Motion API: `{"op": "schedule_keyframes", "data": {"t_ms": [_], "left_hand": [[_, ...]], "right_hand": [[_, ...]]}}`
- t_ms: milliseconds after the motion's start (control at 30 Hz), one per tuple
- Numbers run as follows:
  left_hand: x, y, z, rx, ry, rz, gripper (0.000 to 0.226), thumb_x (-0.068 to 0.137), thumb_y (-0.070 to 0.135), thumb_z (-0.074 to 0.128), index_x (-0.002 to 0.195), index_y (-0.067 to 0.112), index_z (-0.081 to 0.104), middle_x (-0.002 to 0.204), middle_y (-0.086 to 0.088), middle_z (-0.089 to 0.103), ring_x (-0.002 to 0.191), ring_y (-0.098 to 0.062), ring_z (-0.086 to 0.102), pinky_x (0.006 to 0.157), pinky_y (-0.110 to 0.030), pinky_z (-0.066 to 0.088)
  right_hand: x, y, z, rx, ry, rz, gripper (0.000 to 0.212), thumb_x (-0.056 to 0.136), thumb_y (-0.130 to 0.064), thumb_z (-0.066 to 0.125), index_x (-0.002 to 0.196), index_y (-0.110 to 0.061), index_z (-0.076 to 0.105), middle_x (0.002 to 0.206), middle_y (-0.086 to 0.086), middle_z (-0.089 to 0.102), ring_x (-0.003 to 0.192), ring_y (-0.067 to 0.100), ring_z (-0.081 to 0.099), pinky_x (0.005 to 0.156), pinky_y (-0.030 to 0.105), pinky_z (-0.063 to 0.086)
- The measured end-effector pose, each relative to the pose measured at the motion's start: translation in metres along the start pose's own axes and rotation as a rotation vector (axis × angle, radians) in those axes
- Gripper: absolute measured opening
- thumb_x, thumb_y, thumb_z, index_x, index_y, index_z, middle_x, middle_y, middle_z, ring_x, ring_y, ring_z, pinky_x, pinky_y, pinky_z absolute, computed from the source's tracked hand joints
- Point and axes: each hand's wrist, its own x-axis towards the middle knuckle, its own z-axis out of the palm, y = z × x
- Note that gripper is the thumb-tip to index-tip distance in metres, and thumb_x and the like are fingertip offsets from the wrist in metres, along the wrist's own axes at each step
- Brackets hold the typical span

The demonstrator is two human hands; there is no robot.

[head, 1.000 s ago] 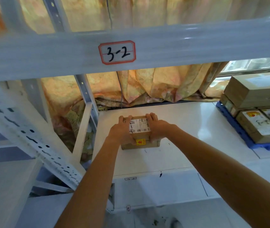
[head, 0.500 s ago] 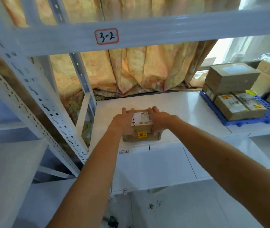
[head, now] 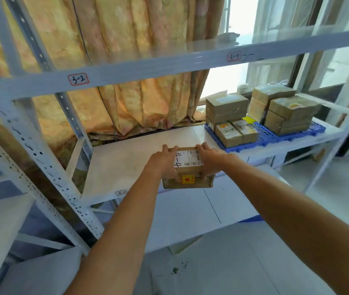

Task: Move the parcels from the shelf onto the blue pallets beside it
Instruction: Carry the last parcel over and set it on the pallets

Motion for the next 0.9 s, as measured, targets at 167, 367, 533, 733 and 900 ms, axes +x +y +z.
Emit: {"op": "schedule_keyframes", "data": {"t_ms": [167, 367, 533, 733, 900], "left_hand": [[0.001, 0.061, -0.014, 0.006, 0.004, 0.074, 0.126, 0.064, 0.060, 0.085, 0.159, 0.026, 0.010, 0.142, -0.012, 0.033, 0.114, -0.031, 0.056, 0.091, -0.039, 0.051], [0.023, 0.120, -0.026, 0.037, 0.041, 0.176, 0.121, 0.066, 0.059, 0.084, 0.158, 0.026, 0.013, 0.141, -0.013, 0.037, 0.115, -0.032, 0.056, 0.093, -0.040, 0.049], [0.054, 0.167, -0.021, 0.018, 0.004, 0.246, 0.127, 0.063, 0.058, 0.086, 0.160, 0.031, 0.008, 0.155, -0.013, 0.026, 0.126, -0.034, 0.050, 0.100, -0.043, 0.049], [0.116, 0.223, -0.042, -0.006, 0.043, 0.338, 0.125, 0.062, 0.057, 0.087, 0.159, 0.032, 0.010, 0.158, -0.010, 0.024, 0.135, -0.036, 0.042, 0.105, -0.049, 0.045], [0.173, 0.273, -0.066, -0.021, 0.064, 0.418, 0.124, 0.066, 0.054, 0.087, 0.160, 0.031, 0.009, 0.152, -0.009, 0.031, 0.132, -0.036, 0.045, 0.101, -0.049, 0.047]], "right_hand": [[-0.054, 0.045, -0.012, -0.003, 0.022, 0.087, 0.121, 0.065, -0.048, 0.088, 0.155, -0.017, 0.013, 0.147, 0.009, 0.031, 0.129, 0.031, 0.047, 0.099, 0.046, 0.047], [-0.092, 0.102, -0.022, 0.024, 0.073, 0.169, 0.119, 0.067, -0.049, 0.086, 0.155, -0.019, 0.011, 0.148, 0.009, 0.032, 0.133, 0.031, 0.042, 0.105, 0.047, 0.041], [-0.109, 0.148, -0.018, 0.036, 0.039, 0.262, 0.124, 0.067, -0.051, 0.086, 0.157, -0.019, 0.008, 0.150, 0.008, 0.028, 0.133, 0.029, 0.041, 0.105, 0.045, 0.043], [-0.106, 0.219, -0.043, 0.019, 0.032, 0.389, 0.128, 0.068, -0.055, 0.083, 0.158, -0.024, -0.002, 0.158, 0.008, 0.017, 0.135, 0.031, 0.041, 0.107, 0.046, 0.044], [-0.102, 0.282, -0.073, -0.018, 0.044, 0.485, 0.127, 0.073, -0.055, 0.081, 0.159, -0.022, -0.007, 0.162, 0.008, 0.010, 0.141, 0.034, 0.034, 0.111, 0.047, 0.037]]}}
